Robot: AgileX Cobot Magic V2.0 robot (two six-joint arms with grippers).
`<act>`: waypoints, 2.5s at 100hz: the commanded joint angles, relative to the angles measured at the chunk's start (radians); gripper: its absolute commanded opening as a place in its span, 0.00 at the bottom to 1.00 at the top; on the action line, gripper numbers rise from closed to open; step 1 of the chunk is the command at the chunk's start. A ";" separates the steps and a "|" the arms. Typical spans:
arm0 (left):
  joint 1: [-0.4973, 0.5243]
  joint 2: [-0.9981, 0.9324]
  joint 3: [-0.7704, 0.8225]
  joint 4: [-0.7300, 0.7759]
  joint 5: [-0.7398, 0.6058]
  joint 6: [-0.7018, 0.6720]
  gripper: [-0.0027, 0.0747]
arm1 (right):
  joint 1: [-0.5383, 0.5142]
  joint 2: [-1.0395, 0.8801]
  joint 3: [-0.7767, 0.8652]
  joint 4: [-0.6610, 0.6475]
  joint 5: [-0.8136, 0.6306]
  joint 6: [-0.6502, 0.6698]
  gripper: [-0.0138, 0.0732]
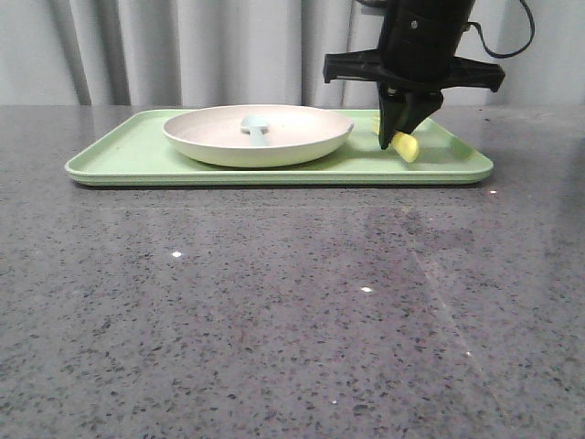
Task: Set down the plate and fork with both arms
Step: 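Release the fork on the tray with the right gripper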
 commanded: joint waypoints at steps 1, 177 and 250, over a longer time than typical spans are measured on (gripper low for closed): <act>0.000 0.000 -0.028 -0.016 -0.072 -0.003 0.53 | -0.008 -0.073 -0.022 -0.006 -0.045 -0.009 0.03; 0.000 0.000 -0.028 -0.016 -0.072 -0.003 0.53 | -0.008 -0.073 0.058 -0.006 -0.078 -0.009 0.46; 0.000 0.000 -0.028 -0.016 -0.072 -0.003 0.53 | -0.013 -0.133 0.055 -0.021 -0.077 -0.009 0.56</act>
